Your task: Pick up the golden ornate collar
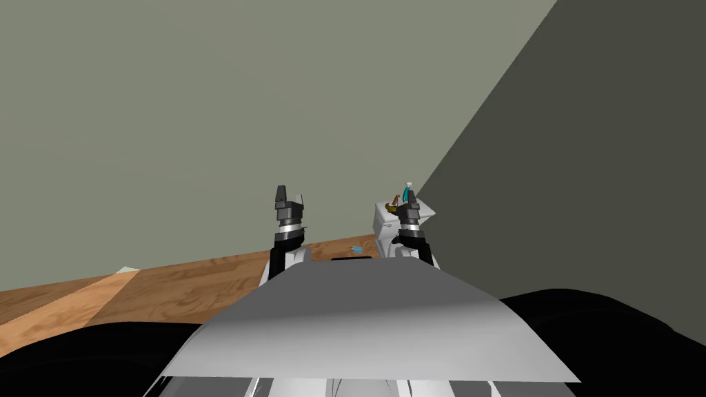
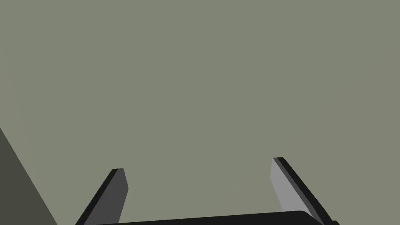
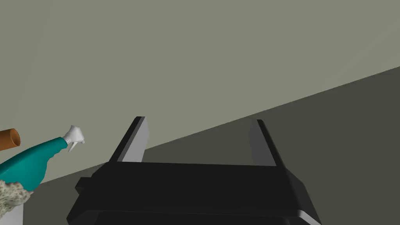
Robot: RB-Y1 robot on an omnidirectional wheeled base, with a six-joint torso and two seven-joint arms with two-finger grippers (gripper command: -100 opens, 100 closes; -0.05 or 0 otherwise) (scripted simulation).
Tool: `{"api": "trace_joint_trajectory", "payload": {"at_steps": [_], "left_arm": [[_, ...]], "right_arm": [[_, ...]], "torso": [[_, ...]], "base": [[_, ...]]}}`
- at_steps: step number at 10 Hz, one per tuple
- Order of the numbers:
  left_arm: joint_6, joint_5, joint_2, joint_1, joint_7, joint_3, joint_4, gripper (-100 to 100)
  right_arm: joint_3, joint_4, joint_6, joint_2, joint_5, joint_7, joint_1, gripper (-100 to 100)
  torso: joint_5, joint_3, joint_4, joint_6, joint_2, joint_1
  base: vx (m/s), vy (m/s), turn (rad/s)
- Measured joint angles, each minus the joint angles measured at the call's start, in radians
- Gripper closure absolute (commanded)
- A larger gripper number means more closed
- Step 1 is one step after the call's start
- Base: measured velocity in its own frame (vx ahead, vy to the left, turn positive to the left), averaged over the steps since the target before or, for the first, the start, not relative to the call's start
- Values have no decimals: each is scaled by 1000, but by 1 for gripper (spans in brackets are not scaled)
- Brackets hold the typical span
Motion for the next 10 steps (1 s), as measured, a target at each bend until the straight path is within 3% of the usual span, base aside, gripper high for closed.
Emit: {"api": "trace_joint_trajectory", "payload": {"at_steps": [4,10], "left_arm": [[0,0,0,0,0,0,0,0],[0,0,0,0,0,0,0,0]], "right_arm": [[-2,20,-2,-112,27,38,12,-100],[-14,124,-17,-294,92,115,38,-100]], "torso": [[1,4,1,0,7,2],[1,4,1,0,6,4]], "base": [[-92,45,-18],[-102,65,-6]]}}
